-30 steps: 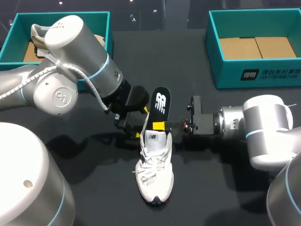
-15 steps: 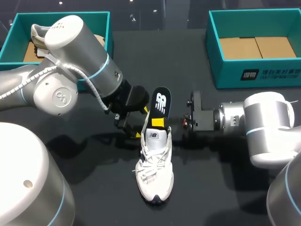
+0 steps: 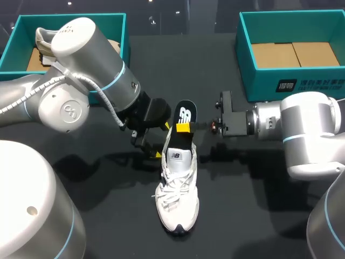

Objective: Take the shoe out of the shoebox, open the shoe tongue, remove and reinsert the insole, then place the shoe into the shoebox

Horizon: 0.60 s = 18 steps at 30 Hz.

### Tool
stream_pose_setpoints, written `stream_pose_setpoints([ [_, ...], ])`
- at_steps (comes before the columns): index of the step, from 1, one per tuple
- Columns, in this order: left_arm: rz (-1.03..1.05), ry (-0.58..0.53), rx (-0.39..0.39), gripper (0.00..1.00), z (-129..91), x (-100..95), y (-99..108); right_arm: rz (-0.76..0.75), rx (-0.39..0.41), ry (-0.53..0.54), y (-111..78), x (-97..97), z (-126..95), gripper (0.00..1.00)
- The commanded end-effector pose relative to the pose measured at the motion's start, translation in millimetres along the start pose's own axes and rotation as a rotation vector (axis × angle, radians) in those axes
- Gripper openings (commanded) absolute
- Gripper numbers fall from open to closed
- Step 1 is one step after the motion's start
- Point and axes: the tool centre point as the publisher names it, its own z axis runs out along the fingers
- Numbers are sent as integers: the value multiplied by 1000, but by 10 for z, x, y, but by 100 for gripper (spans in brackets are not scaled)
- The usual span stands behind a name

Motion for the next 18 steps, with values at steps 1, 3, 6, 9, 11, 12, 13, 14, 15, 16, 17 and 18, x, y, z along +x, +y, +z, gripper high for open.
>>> stream_pose_setpoints([
  [1, 1, 1, -2, 100, 4, -6, -6, 31, 7, 14, -145, -76, 41, 0],
  [3, 1, 1, -2, 100, 4, -6, -6, 57, 4, 11, -240, -83, 39, 0],
  [6, 1, 1, -2, 100, 4, -6, -6, 95, -3, 15, -377, -77, 29, 0],
  [9, 1, 1, -2, 100, 4, -6, -6, 124, 5, 27, -478, -50, 18, 0],
  [11, 1, 1, -2, 100, 4, -6, -6, 137, 13, 30, -513, -29, 27, 0],
  [12, 1, 1, -2, 100, 4, -6, -6, 138, 13, 30, -520, -17, 35, 0],
  [13, 1, 1, -2, 100, 4, -6, -6, 138, 13, 30, -516, -5, 38, 0],
  [14, 1, 1, -2, 100, 4, -6, -6, 132, 14, 30, -489, 16, 44, 5],
  [15, 1, 1, -2, 100, 4, -6, -6, 120, 14, 33, -456, 34, 46, 15],
  [16, 1, 1, -2, 100, 4, -6, -6, 112, 13, 34, -434, 46, 48, 20],
  [17, 1, 1, -2, 100, 4, -6, -6, 95, 18, 37, -381, 69, 49, 30],
  [18, 1, 1, -2, 100, 4, -6, -6, 86, 21, 37, -350, 78, 50, 31],
])
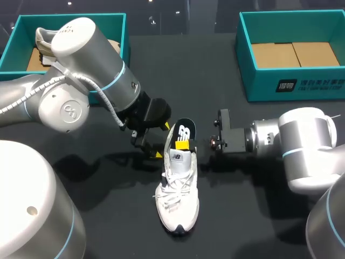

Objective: Take the shoe out of the shoebox, open the shoe tongue, remove and reinsert the insole, then place the shoe into the shoebox

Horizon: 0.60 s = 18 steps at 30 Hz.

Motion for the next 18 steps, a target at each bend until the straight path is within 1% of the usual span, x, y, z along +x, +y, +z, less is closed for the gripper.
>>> stream_pose_setpoints([
  [1, 1, 1, -2, 100, 4, -6, -5, -31, 15, -5, 107, 79, -7, 35],
  [2, 1, 1, -2, 100, 4, -6, -5, -47, 21, -6, 162, 101, -13, 38],
  [5, 1, 1, -2, 100, 4, -6, -5, -75, 33, -18, 265, 124, -39, 40],
  [7, 1, 1, -2, 100, 4, -6, -5, -84, 36, -26, 323, 126, -59, 39],
  [10, 1, 1, -2, 100, 4, -6, -5, -92, 39, -33, 380, 100, -66, 35],
  [12, 1, 1, -2, 100, 4, -6, -5, -92, 40, -34, 397, 63, -58, 20],
  [13, 1, 1, -2, 100, 4, -6, -5, -87, 41, -33, 400, 42, -51, 4],
  [14, 1, 1, -2, 100, 4, -6, -5, -81, 43, -30, 393, 21, -42, 0],
  [18, 1, 1, -2, 100, 4, -6, -5, -50, 53, -18, 323, -37, 2, 0],
])
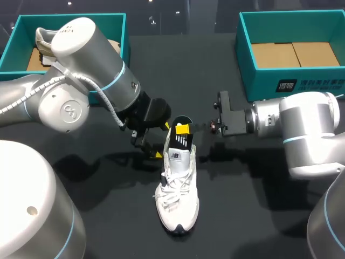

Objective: Take the shoe out of the shoebox, open the shoe tongue, remove and reinsert the insole, then place the shoe into the shoebox

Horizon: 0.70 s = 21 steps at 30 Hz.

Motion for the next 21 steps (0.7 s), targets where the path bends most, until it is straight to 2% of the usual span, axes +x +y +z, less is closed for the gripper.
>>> stream_pose_setpoints([
  [1, 1, 1, -2, 100, 4, -6, -5, 24, 17, 24, -84, -78, 66, 0],
  [10, 1, 1, -2, 100, 4, -6, -5, 114, 82, 47, -395, -85, 131, 0],
  [14, 1, 1, -2, 100, 4, -6, -5, 104, 68, 37, -384, -38, 100, 0],
  [16, 1, 1, -2, 100, 4, -6, -5, 78, 63, 31, -311, 10, 80, 20],
  [21, 1, 1, -2, 100, 4, -6, -5, 12, 67, 12, -132, 109, 44, 38],
])
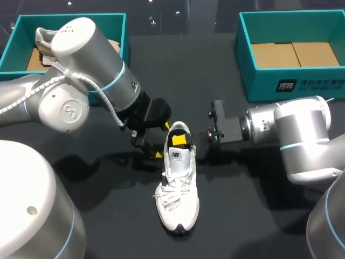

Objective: Take the shoe out of the shoebox, open the shoe tongue, remove and reinsert the insole, then place the shoe into the shoebox

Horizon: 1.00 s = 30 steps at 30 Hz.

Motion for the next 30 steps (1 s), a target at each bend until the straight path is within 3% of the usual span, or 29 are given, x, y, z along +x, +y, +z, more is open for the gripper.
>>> stream_pose_setpoints([
  [1, 1, 1, -2, 100, 4, -6, -5, -28, 7, -38, 130, 154, -74, 40],
  [7, 1, 1, -2, 100, 4, -6, -5, -50, 0, -76, 233, 124, -135, 38],
  [12, 1, 1, -2, 100, 4, -6, -5, -37, -20, -73, 247, 12, -135, 29],
  [15, 1, 1, -2, 100, 4, -6, -5, -10, -23, -84, 223, -56, -114, 17],
  [17, 1, 1, -2, 100, 4, -6, -5, 12, -26, -84, 191, -112, -112, 0],
  [23, 1, 1, -2, 100, 4, -6, -5, 95, -6, -90, 17, -219, -87, 0],
  [30, 1, 1, -2, 100, 4, -6, -5, 149, 41, -79, -189, -148, -63, 0],
])
